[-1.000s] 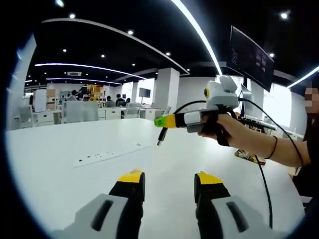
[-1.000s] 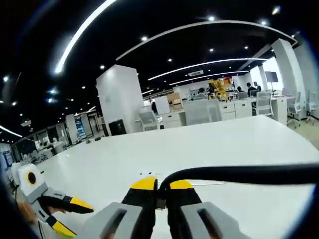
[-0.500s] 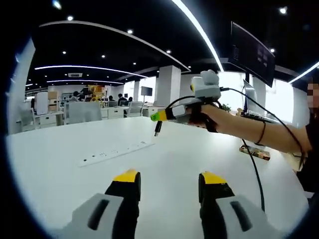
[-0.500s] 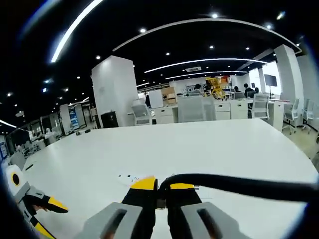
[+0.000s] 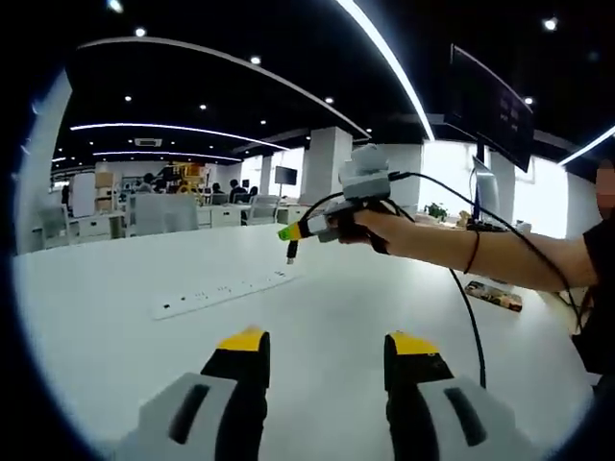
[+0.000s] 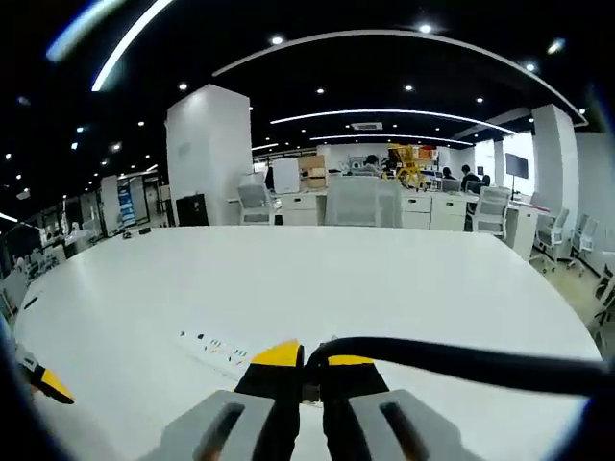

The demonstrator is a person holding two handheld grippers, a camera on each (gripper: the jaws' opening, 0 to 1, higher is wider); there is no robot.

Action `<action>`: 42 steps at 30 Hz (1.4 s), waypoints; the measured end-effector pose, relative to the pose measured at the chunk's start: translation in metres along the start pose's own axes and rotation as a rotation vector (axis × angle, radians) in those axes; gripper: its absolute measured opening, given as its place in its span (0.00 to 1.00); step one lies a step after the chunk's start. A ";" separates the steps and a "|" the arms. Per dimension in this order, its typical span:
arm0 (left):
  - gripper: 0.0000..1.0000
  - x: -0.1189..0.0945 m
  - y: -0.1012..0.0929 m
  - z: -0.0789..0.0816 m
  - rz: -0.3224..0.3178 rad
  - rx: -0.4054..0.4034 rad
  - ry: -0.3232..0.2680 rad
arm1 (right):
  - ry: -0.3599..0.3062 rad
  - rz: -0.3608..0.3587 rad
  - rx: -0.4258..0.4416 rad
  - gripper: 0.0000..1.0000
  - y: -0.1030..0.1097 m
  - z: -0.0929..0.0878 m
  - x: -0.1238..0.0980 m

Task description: Find the data cable on the table. Grasp the USB connector end of the cable and insert it into the USB port on the table

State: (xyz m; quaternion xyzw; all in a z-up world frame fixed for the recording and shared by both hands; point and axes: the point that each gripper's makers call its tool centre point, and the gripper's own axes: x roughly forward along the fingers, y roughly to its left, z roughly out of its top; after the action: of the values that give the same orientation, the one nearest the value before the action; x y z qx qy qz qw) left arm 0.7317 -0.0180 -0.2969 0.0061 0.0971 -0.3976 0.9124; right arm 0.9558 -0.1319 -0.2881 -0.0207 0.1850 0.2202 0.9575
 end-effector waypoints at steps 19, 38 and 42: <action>0.48 0.004 -0.002 0.002 0.009 0.015 0.002 | 0.048 -0.076 -0.019 0.08 -0.030 -0.013 0.032; 0.49 0.008 -0.004 0.002 0.011 0.008 0.002 | 0.052 -0.092 -0.006 0.08 -0.041 -0.022 0.037; 0.49 0.009 -0.004 0.000 0.013 0.009 0.010 | 0.064 -0.098 -0.010 0.08 -0.044 -0.023 0.039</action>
State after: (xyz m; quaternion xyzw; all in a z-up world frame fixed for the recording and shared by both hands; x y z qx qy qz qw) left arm 0.7349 -0.0272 -0.2982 0.0127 0.1000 -0.3922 0.9143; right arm 0.9993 -0.1584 -0.3250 -0.0418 0.2133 0.1731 0.9606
